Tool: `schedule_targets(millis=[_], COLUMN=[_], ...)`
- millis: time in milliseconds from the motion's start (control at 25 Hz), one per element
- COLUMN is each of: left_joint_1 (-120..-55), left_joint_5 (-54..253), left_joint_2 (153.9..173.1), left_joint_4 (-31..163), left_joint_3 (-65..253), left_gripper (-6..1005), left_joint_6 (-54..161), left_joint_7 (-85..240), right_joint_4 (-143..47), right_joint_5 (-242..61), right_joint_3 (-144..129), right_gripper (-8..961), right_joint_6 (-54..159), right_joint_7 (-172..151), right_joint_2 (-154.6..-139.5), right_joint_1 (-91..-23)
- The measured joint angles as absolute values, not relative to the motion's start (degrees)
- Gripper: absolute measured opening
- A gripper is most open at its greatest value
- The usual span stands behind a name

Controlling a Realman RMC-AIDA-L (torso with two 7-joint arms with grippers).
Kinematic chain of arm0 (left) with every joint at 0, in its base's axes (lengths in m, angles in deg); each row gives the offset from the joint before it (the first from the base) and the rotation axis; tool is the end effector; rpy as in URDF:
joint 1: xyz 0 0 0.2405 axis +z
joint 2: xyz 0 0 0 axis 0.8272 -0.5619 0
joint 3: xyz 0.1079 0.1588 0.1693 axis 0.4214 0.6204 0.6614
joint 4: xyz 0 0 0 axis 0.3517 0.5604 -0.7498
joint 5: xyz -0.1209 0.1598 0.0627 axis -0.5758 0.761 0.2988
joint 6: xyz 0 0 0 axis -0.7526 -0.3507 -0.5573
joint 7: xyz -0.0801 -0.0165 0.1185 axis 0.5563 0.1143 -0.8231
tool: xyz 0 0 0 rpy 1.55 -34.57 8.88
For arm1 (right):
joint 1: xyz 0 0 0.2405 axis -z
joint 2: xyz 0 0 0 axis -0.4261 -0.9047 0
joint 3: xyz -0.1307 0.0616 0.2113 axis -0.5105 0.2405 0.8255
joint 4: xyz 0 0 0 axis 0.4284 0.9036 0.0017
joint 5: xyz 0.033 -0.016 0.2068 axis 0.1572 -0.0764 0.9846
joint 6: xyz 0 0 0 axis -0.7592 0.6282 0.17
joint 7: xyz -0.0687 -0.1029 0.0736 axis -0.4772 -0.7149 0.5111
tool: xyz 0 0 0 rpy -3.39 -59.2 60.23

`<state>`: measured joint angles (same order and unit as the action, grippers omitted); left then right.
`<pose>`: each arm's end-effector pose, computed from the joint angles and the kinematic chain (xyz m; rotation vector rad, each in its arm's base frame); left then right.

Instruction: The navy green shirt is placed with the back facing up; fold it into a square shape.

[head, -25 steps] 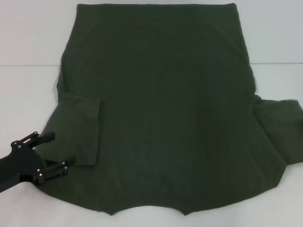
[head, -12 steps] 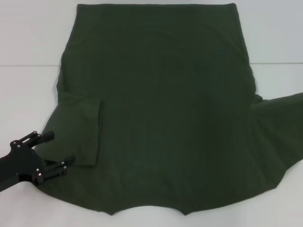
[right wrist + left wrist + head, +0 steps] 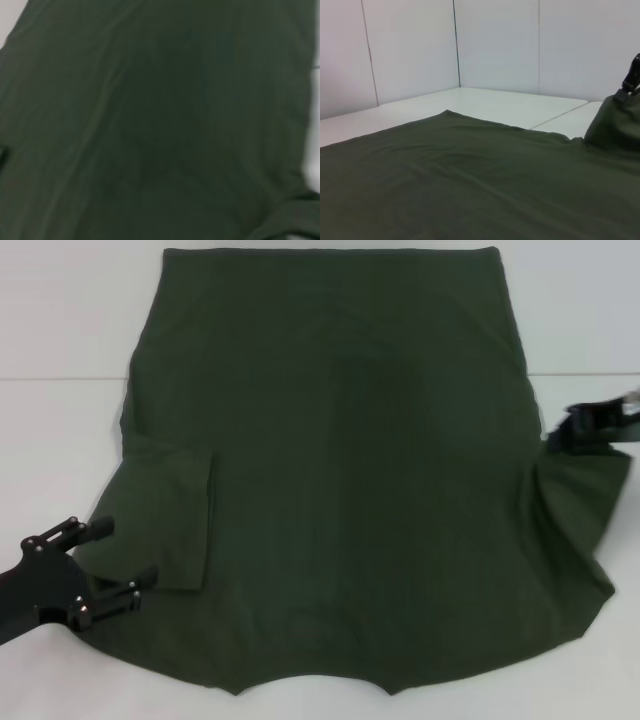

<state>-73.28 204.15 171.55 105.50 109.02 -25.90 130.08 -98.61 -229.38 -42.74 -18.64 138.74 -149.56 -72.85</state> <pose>-0.3460 0.2691 0.0244 -2.3480 -0.4431 -0.5524 0.2218 0.4303 0.0675 -2.1417 1.5028 0.0083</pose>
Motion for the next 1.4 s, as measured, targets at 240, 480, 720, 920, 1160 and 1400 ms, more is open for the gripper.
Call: schedule_targets(millis=[240,480,720,920,1160,1400], left_joint_1=[-73.2,-73.0,-72.9,-73.0,-73.3,-73.4], left_joint_5=[204.2,204.2,204.2,204.1,204.1,204.1], left_joint_2=[171.62,171.64,171.64,171.64,171.63,171.55], left_joint_4=[105.5,105.5,105.3,105.3,105.3,105.3], left_joint_3=[109.0,109.0,109.0,109.0,109.1,109.1], left_gripper=[850,850,850,850,850,851], left_joint_6=[-26.2,-26.5,-26.5,-26.5,-26.1,-26.0], left_joint_7=[130.1,130.1,130.1,130.0,130.0,129.9], right_joint_4=[-94.1,-91.4,-91.3,-90.8,-88.4,-88.1], right_joint_5=[-229.5,-229.7,-229.4,-229.4,-229.3,-228.9], right_joint_3=[-48.7,-53.2,-53.0,-53.0,-53.0,-52.9], right_gripper=[8,9,13,16,25,35], right_joint_6=[-15.6,-11.9,-10.0,-8.5,-6.3,-4.8], right_joint_7=[140.1,141.1,141.9,142.9,142.9,142.9], right_joint_2=[-150.49,-151.11,-151.59,-151.56,-151.43,-151.47], right_joint_1=[-77.3,-78.6,-79.1,-79.1,-80.0,-80.8])
